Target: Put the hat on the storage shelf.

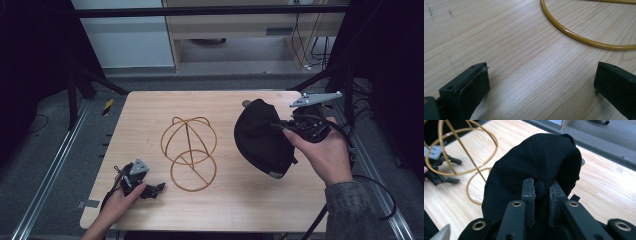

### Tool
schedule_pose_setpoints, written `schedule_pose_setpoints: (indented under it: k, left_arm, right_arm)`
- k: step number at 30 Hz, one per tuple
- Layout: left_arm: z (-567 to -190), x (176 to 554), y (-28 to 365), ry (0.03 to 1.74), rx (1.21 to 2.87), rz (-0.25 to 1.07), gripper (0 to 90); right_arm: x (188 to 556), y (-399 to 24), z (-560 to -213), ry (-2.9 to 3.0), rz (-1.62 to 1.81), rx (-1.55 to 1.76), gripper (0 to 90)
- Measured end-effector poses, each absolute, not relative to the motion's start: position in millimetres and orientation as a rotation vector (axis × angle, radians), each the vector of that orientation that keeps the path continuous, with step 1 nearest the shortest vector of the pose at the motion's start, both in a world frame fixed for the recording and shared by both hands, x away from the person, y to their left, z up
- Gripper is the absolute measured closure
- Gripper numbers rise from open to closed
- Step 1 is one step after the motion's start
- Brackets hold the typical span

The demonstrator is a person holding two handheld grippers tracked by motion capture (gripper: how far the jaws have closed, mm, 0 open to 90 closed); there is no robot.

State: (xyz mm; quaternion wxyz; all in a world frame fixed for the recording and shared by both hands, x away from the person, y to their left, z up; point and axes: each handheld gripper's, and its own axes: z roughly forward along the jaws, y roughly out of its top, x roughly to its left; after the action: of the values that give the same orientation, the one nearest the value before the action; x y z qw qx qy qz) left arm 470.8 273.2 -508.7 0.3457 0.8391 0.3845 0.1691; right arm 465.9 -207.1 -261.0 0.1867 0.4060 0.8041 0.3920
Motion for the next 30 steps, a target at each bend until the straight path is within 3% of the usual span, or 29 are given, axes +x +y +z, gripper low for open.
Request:
schedule_pose_setpoints:
  k: [30]
  left_arm:
    - [-509, 471, 273, 0.997, 2.181, 0.437, 0.0]
  right_arm:
    - [463, -173, -216, 2.213, 1.216, 1.028, 78.5]
